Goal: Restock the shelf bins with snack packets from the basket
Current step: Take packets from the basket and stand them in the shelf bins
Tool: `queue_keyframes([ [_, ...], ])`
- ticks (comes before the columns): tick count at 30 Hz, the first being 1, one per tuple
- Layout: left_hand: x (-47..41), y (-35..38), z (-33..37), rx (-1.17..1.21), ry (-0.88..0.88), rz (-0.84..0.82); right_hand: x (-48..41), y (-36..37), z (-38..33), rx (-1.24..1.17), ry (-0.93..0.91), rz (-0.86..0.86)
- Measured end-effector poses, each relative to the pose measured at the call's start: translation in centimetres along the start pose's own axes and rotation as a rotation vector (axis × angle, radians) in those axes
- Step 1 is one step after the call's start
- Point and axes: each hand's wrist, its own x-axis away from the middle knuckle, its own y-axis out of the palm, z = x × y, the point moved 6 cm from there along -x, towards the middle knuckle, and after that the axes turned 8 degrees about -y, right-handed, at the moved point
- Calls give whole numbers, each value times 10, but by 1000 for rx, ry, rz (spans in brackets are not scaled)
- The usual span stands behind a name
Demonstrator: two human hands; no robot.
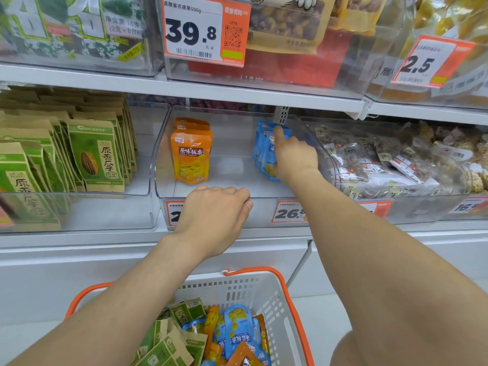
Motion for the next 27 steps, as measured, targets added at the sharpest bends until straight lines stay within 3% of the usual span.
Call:
queue_keyframes([
  [14, -1, 3, -3, 19, 0, -9, -11, 12, 7, -111, 64, -32],
  [21, 9, 0, -9, 256, -1, -11, 20, -27, -10, -148, 46, -5],
  [24, 23, -6, -15, 327, 57, 100, 40, -55, -36, -229, -27, 13],
  [27, 49, -20, -23, 197, 86, 328, 66, -82, -66, -285, -137, -6],
])
